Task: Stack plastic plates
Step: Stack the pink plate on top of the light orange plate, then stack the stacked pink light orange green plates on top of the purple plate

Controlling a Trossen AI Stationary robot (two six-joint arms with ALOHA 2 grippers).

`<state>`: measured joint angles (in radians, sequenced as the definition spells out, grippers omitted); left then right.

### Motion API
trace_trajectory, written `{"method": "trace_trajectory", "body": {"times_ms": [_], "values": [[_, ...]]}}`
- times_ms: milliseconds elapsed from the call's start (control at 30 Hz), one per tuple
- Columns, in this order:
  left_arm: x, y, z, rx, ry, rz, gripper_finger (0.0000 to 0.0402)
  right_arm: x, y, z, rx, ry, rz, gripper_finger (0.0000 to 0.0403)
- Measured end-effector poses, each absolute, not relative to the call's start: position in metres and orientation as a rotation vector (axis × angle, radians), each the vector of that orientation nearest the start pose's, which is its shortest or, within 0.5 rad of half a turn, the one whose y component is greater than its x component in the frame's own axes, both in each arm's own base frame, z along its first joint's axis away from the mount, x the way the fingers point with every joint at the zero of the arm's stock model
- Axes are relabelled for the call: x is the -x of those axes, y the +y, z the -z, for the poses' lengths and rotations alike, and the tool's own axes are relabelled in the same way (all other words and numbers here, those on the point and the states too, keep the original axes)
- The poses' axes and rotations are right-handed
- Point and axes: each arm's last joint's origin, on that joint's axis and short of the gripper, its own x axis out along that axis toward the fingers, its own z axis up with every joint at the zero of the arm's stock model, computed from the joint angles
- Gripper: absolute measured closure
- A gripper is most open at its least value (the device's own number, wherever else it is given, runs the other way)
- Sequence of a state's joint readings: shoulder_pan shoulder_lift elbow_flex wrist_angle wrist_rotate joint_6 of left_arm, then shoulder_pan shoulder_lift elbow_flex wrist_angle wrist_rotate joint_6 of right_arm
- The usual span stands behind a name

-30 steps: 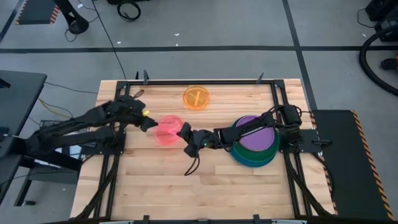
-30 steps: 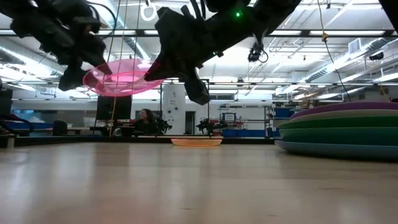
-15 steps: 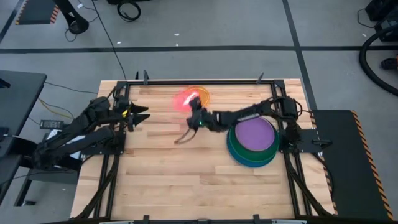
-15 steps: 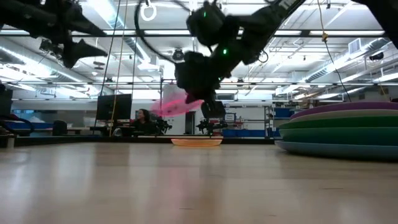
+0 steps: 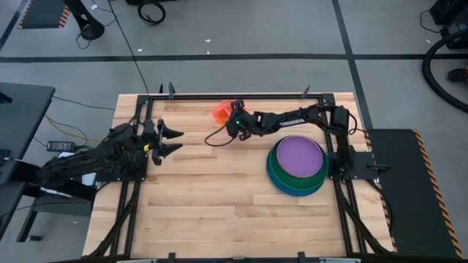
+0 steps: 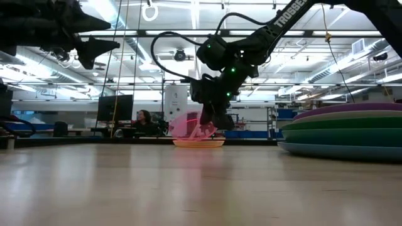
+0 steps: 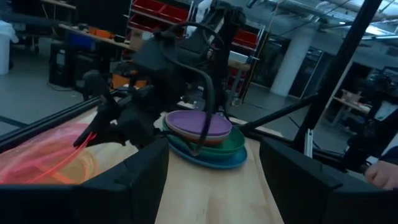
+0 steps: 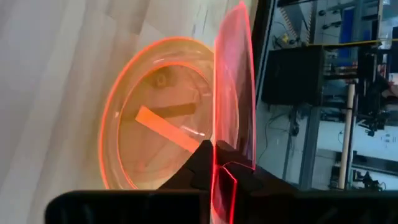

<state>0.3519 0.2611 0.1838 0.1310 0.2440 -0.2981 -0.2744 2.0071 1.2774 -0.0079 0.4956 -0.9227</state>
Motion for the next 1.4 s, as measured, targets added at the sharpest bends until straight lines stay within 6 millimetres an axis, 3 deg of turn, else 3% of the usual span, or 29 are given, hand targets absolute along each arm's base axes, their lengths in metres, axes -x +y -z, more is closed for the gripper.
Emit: {"method": "trace_trajectory", "body": {"times_ms": [367, 600, 933, 1100, 1200, 1300, 1400], "values": [[-0.105, 0.031, -0.218, 0.271, -0.079, -0.095, 0.0143, -0.400, -0.127, -0.158, 0.891, 1.084, 0.326, 0.0258], [-0.106, 0.029, -0.218, 0.288, -0.071, -0.055, 0.0143, -0.396, -0.117, -0.179, 0.820, 1.024, 0.307, 0.0200], [-0.109, 0.014, -0.219, 0.270, -0.067, 0.038, 0.0143, -0.385, -0.147, -0.178, 0.544, 0.974, 0.386, 0.0196], [-0.110, 0.004, -0.219, 0.250, -0.078, 0.083, 0.0143, -0.378, -0.144, -0.192, 0.453, 0.948, 0.339, 0.0196], [-0.112, 0.000, -0.208, 0.221, -0.094, 0.052, 0.0143, -0.372, -0.144, -0.208, 0.286, 0.786, 0.249, 0.0197], [-0.113, -0.003, -0.194, 0.224, -0.134, 0.042, 0.0143, -0.356, -0.146, -0.204, 0.213, 0.735, 0.276, 0.0200], [-0.113, -0.003, -0.181, 0.212, -0.128, 0.037, 0.0143, -0.335, -0.135, -0.207, 0.171, 0.639, 0.311, 0.0212]]}}
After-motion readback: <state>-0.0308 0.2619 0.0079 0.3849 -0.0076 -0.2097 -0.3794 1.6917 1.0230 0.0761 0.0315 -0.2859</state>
